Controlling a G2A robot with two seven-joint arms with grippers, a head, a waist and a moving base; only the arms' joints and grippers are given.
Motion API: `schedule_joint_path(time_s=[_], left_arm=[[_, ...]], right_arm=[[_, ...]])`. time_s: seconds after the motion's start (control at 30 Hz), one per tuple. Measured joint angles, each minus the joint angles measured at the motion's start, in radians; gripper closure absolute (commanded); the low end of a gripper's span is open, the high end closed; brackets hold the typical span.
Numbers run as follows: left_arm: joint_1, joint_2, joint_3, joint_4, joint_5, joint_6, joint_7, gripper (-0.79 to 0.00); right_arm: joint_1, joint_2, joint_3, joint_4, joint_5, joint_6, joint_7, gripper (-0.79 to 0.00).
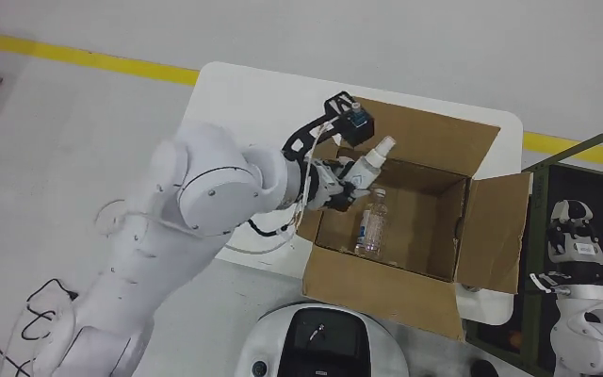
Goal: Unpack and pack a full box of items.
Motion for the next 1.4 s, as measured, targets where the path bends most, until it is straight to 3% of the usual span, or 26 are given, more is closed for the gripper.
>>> schedule_joint_path(time_s=[0.27, 0.83, 1.0, 1.27, 1.4], left_arm=[[-0.021, -0.023, 0.113, 0.122, -0.050, 0.004, 0.030, 0.000], [-0.023, -0.024, 0.116, 0.126, -0.051, 0.005, 0.030, 0.000], [0.009, -0.029, 0.125, 0.147, -0.078, 0.036, 0.113, 0.000], [-0.041, -0.066, 0.202, 0.288, -0.125, 0.115, 0.170, 0.000], [-0.080, -0.090, 0.263, 0.390, -0.130, 0.182, 0.133, 0.000]], right_arm=[[0.000, 0.000, 0.000, 0.000, 0.000, 0.000, 0.000, 0.000], [0.000, 0.000, 0.000, 0.000, 0.000, 0.000, 0.000, 0.000], [0.000, 0.000, 0.000, 0.000, 0.000, 0.000, 0.000, 0.000], [0.000, 0.000, 0.000, 0.000, 0.000, 0.000, 0.000, 0.000], [0.000, 0.000, 0.000, 0.000, 0.000, 0.000, 0.000, 0.000]])
